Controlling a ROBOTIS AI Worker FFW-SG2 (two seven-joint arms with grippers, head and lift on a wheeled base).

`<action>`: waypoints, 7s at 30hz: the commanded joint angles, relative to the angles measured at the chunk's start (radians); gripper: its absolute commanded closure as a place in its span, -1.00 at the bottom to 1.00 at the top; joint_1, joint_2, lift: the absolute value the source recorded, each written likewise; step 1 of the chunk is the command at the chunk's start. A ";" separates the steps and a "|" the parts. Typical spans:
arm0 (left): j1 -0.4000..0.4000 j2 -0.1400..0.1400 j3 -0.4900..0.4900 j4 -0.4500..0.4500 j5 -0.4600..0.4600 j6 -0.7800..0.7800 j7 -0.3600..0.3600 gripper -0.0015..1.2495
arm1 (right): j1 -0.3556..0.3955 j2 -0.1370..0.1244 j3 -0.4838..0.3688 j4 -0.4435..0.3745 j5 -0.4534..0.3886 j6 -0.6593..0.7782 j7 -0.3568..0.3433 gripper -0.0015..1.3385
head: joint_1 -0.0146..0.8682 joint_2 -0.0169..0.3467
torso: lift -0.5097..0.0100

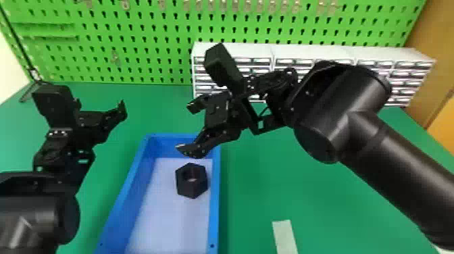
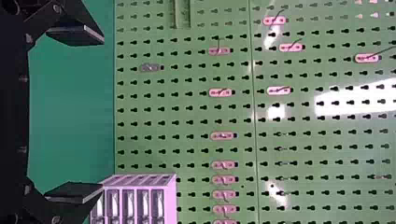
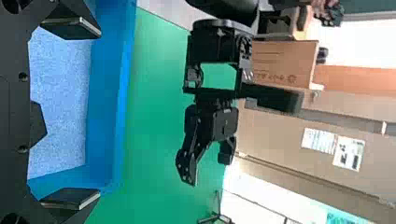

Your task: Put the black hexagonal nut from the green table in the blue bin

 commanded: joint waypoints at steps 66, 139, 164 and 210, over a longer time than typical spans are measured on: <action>0.023 -0.025 -0.024 -0.002 0.018 -0.001 0.024 -0.73 | 0.533 0.312 -0.857 0.128 0.291 -0.395 -0.491 -0.83 | 0.58 -0.76 | 0.59; 0.025 -0.058 -0.098 0.038 -0.047 -0.054 0.132 -0.73 | 0.714 0.370 -0.866 0.119 0.293 -0.597 -0.784 -0.80 | 0.58 -0.76 | 0.59; 0.034 -0.066 -0.127 0.040 -0.060 -0.053 0.170 -0.73 | 0.707 0.360 -0.826 0.092 0.300 -0.571 -0.784 -0.80 | 0.58 -0.76 | 0.59; 0.032 -0.078 -0.153 0.054 -0.064 -0.054 0.172 -0.73 | 0.737 0.360 -0.863 0.035 0.313 -0.521 -0.784 -0.80 | 0.58 -0.76 | 0.59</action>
